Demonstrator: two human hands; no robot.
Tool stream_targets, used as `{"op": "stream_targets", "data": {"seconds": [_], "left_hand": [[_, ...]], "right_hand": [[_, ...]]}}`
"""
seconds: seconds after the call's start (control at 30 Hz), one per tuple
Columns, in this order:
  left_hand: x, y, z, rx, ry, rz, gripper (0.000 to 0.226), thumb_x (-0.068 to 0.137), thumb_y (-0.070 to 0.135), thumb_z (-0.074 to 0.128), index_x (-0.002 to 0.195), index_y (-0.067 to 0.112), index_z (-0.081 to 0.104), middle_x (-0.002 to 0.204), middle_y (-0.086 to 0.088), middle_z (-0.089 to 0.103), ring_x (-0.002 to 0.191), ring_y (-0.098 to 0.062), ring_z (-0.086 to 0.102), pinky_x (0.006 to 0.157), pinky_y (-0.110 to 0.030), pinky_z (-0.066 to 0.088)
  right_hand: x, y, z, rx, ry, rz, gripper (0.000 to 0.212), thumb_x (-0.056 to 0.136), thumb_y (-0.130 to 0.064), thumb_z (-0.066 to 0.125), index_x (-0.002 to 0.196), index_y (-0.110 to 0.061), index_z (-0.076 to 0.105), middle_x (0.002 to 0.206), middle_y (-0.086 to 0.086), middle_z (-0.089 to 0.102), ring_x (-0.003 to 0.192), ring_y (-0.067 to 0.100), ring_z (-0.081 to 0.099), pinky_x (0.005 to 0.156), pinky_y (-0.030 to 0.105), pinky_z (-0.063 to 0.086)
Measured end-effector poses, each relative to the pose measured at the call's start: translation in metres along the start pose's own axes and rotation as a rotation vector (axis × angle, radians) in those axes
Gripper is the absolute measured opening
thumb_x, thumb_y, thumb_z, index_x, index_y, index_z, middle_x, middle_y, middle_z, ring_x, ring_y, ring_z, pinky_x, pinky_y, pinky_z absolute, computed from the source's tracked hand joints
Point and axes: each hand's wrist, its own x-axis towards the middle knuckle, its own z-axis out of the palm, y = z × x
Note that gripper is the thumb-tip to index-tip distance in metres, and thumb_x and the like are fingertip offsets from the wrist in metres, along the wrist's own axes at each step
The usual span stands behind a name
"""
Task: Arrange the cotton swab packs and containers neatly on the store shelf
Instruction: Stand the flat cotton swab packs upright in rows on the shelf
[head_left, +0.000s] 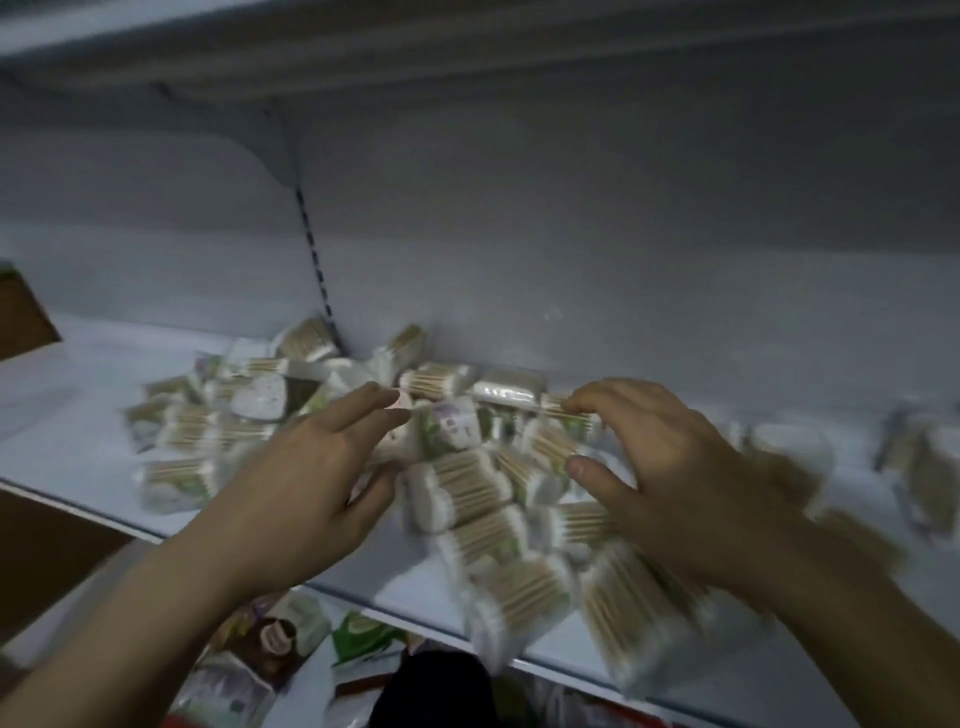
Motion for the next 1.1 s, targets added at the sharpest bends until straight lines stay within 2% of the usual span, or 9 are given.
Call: {"op": "stream_targets", "data": {"seconds": [0.13, 0.33, 0.47, 0.63, 0.73, 0.83, 0.9, 0.97, 1.1], "left_hand": [[-0.002, -0.050, -0.005, -0.007, -0.023, -0.020, 0.056, 0.096, 0.048, 0.037, 0.142, 0.023, 0.058, 0.156, 0.002, 0.048, 0.123, -0.021, 0.062, 0.096, -0.037, 0.052], [0.011, -0.104, -0.004, -0.059, -0.003, 0.088, 0.067, 0.091, 0.052, 0.031, 0.142, 0.017, 0.059, 0.154, 0.001, 0.050, 0.135, -0.023, 0.055, 0.102, -0.033, 0.047], [0.017, -0.115, 0.000, -0.194, 0.051, 0.183, 0.071, 0.088, 0.057, 0.027, 0.147, 0.026, 0.054, 0.155, 0.011, 0.046, 0.140, -0.010, 0.044, 0.103, -0.014, 0.030], [0.022, -0.112, 0.010, -0.314, 0.081, 0.301, 0.046, 0.101, 0.036, 0.051, 0.146, 0.026, 0.054, 0.152, 0.012, 0.048, 0.133, 0.000, 0.038, 0.097, 0.010, 0.012], [0.026, -0.111, 0.016, -0.395, 0.123, 0.327, 0.046, 0.099, 0.026, 0.060, 0.145, 0.031, 0.053, 0.150, 0.017, 0.048, 0.133, 0.000, 0.042, 0.099, 0.006, 0.020], [0.031, -0.103, 0.017, -0.541, 0.207, 0.285, 0.048, 0.099, 0.028, 0.057, 0.146, 0.033, 0.049, 0.142, 0.021, 0.053, 0.125, -0.005, 0.055, 0.095, -0.013, 0.044], [0.032, -0.092, 0.017, -0.688, 0.239, 0.235, 0.051, 0.098, 0.040, 0.053, 0.149, 0.037, 0.045, 0.146, 0.023, 0.052, 0.133, -0.002, 0.051, 0.102, -0.029, 0.050], [0.033, -0.081, 0.016, -0.881, 0.238, 0.237, 0.047, 0.096, 0.046, 0.054, 0.142, 0.045, 0.046, 0.137, 0.031, 0.057, 0.130, 0.006, 0.053, 0.102, -0.028, 0.051], [0.033, -0.077, 0.014, -1.006, 0.239, 0.217, 0.019, 0.096, 0.034, 0.061, 0.114, 0.031, 0.065, 0.103, 0.015, 0.072, 0.093, -0.006, 0.070, 0.076, -0.036, 0.058]], "right_hand": [[0.031, -0.020, 0.024, -0.029, -0.035, -0.004, 0.048, 0.087, -0.046, 0.050, 0.122, -0.017, 0.065, 0.120, 0.001, 0.066, 0.114, 0.024, 0.060, 0.093, 0.044, 0.050], [0.090, -0.037, 0.053, -0.205, -0.262, 0.136, 0.046, 0.085, -0.030, 0.055, 0.131, -0.025, 0.055, 0.130, -0.002, 0.059, 0.121, 0.026, 0.055, 0.096, 0.047, 0.049], [0.127, -0.019, 0.071, -0.392, -0.461, 0.329, 0.050, 0.081, -0.032, 0.073, 0.128, -0.029, 0.055, 0.125, 0.001, 0.063, 0.113, 0.026, 0.060, 0.088, 0.039, 0.051], [0.127, -0.004, 0.083, -0.391, -0.322, 0.431, 0.024, 0.083, -0.020, 0.068, 0.106, -0.025, 0.065, 0.107, 0.003, 0.070, 0.099, 0.028, 0.063, 0.076, 0.035, 0.050], [0.118, -0.016, 0.067, -0.303, -0.092, 0.449, 0.027, 0.091, -0.014, 0.061, 0.117, -0.018, 0.068, 0.111, 0.006, 0.072, 0.101, 0.030, 0.066, 0.081, 0.033, 0.050], [0.103, -0.047, 0.048, -0.135, 0.144, 0.482, 0.026, 0.096, -0.014, 0.061, 0.120, -0.016, 0.069, 0.109, 0.001, 0.073, 0.099, 0.022, 0.066, 0.076, 0.024, 0.042], [0.096, -0.075, 0.044, 0.041, 0.181, 0.483, 0.019, 0.098, -0.015, 0.059, 0.110, -0.023, 0.071, 0.098, -0.006, 0.074, 0.087, 0.014, 0.066, 0.069, 0.029, 0.046], [0.089, -0.104, 0.049, 0.187, 0.153, 0.427, 0.017, 0.097, -0.018, 0.059, 0.106, -0.025, 0.072, 0.096, -0.010, 0.073, 0.083, 0.006, 0.066, 0.072, 0.028, 0.052], [0.075, -0.143, 0.074, 0.427, 0.209, 0.432, 0.019, 0.091, -0.026, 0.061, 0.107, -0.027, 0.073, 0.100, -0.015, 0.072, 0.092, 0.007, 0.068, 0.077, 0.034, 0.059]]}}
